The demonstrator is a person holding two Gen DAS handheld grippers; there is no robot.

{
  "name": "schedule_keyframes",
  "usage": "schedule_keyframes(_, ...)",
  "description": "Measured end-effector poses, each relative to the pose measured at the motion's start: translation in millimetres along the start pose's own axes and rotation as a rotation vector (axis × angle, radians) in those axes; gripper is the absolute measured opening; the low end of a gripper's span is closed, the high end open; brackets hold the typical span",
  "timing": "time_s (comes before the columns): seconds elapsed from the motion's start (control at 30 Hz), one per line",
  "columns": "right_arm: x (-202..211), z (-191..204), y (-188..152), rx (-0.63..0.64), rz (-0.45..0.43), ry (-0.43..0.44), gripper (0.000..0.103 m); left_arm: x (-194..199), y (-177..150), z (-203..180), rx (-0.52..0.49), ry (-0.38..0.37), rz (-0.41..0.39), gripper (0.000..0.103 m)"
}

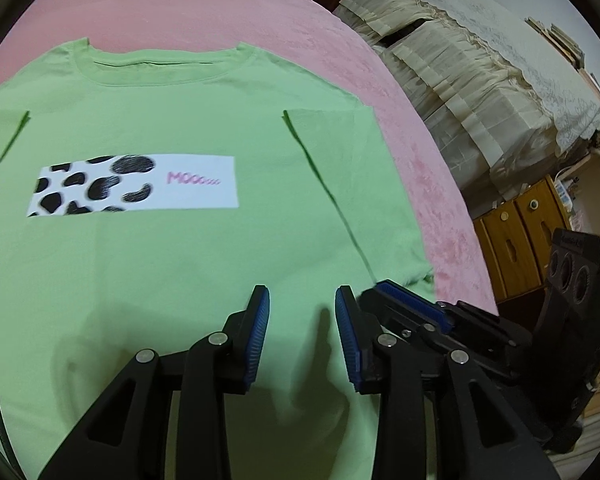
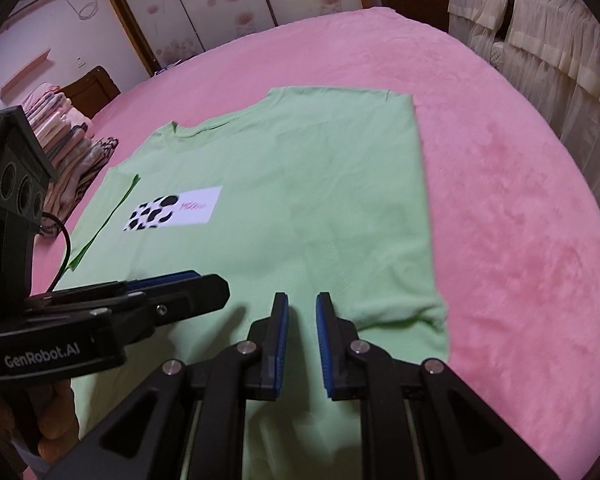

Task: Fold small clothes
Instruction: 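Move both tools back toward the hem of the narrowed shirt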

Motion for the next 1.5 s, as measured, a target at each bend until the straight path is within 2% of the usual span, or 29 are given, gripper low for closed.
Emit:
schedule_keyframes(0.07,7,6,-6,0.006,-0.001,0.002,0.014,10,-7,1,-0.018,0.025,-0.001,0.047)
schedule_keyframes(0.3,51,23,-21,-0.007,-0.053,0.011,0.014,62,-26,1,-0.077,0.108,-0.038,0.059)
schedule_keyframes(0.57,114,43,-31,-0.03,-0.118,0.012,0.014,144,-38,-15,-0.121,0.209,-0.14,0.083)
schedule_keyframes(0.7,143,52,-42,-0.041,-0.141,0.016,0.014,188,-50,-19,-0.121,0.264,-0.177,0.087)
schedule_keyframes(0.77,159,57,-49,-0.044,-0.154,0.019,0.014,209,-57,-21,-0.12,0.291,-0.191,0.097)
schedule_keyframes(0.83,174,61,-56,-0.048,-0.167,0.026,0.015,228,-63,-25,-0.119,0.316,-0.21,0.102)
schedule_keyframes(0.97,202,72,-68,-0.045,-0.205,0.03,0.025,266,-77,-32,-0.106,0.357,-0.244,0.102)
schedule_keyframes(1.3,256,101,-101,-0.009,-0.274,0.047,0.025,331,-119,-42,-0.062,0.411,-0.288,0.103)
schedule_keyframes(1.5,278,111,-118,0.01,-0.309,0.026,0.026,361,-148,-43,-0.046,0.439,-0.32,0.103)
Point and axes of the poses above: each gripper's, at about its wrist camera, not at the fingertips, and x roughly against the way its jaws point, z to its left, y to its top, the point moved 3 cm from there along -x, roughly the way its jaws point, and after that the axes turned 13 degrees about -x, right-handed, at the moved point
